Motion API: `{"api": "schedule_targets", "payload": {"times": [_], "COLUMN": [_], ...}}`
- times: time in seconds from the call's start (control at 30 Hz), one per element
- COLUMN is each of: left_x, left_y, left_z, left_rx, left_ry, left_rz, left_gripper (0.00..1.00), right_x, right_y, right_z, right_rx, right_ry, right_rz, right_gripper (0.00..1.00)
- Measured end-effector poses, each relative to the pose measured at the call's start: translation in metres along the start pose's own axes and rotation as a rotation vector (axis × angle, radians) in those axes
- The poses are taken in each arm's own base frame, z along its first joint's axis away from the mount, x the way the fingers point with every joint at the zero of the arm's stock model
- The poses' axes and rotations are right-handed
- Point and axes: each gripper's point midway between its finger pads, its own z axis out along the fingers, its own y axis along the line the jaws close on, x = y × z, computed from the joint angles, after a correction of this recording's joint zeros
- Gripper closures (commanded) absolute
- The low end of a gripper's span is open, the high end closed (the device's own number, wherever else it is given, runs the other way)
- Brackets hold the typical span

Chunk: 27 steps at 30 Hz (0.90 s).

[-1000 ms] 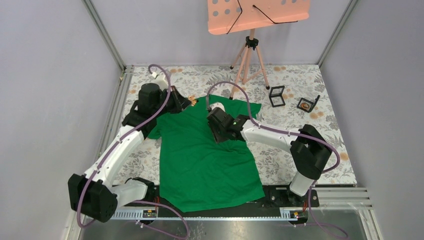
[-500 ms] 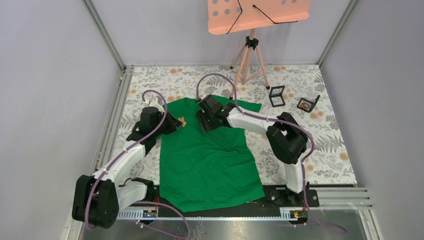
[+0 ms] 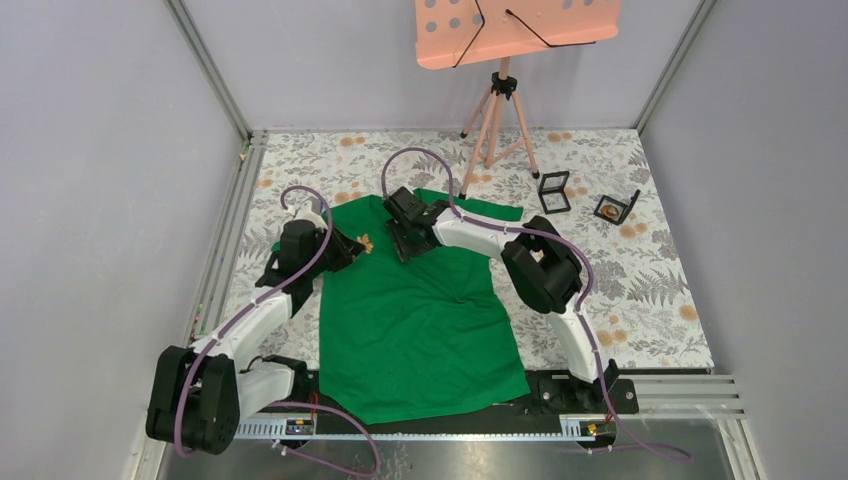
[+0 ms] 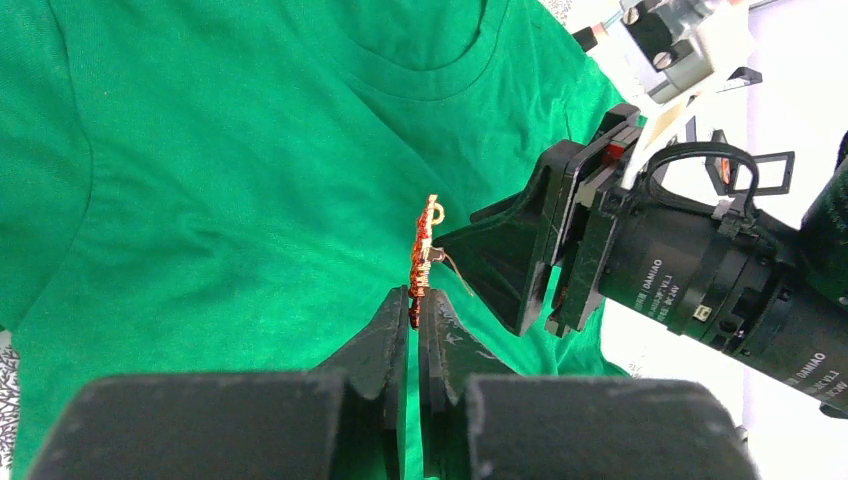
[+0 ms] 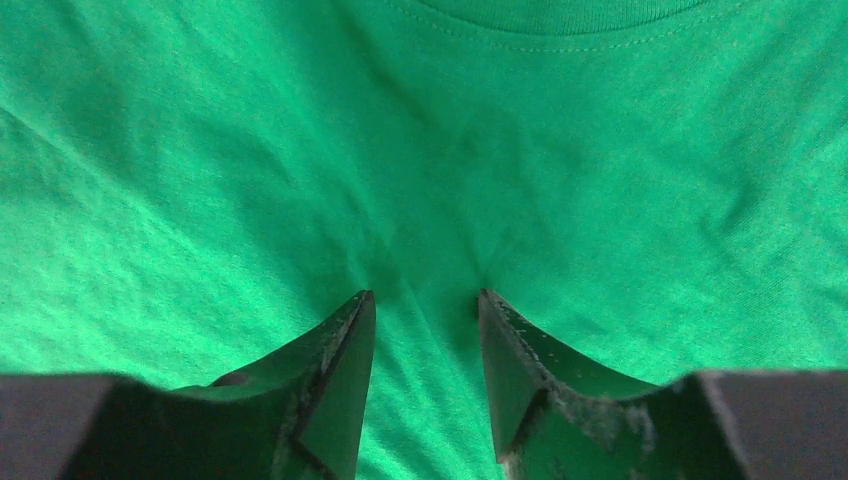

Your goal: Pin the brooch onto the clothing

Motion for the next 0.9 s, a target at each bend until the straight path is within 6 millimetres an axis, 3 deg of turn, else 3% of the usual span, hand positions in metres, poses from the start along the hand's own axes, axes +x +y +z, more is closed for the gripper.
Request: {"api": "schedule_targets", "payload": {"times": [0.2, 0.5, 0.7, 0.9], "left_x": [0.003, 0.025, 0.037, 0.047], "left_y": [0.005, 0.024, 0.021, 0.012], "left_z": [0.011, 0.032, 0.044, 0.057], "left_rx": [-0.006, -0.057, -0.067, -0.072], "left_ry": [0.011, 0.090, 0.127, 0.156], "left_rz": [-0.008, -0.027, -0.007, 0.023], "left_gripper": [1.00, 1.00, 1.00, 1.00], "right_x": [0.003, 0.002, 0.004, -0.005], "right_y": [-0.005, -0.007, -0.007, -0.004], "right_z": [0.004, 0.005, -0.003, -0.019], "right_rx": [0.026, 0.033, 0.027, 0.004], "right_ry": [0.010, -0.004, -0.012, -0.049], "right_rz": [0.001, 0.009, 0.021, 0.039], "right_gripper": [0.79, 0.84, 0.99, 1.00]}}
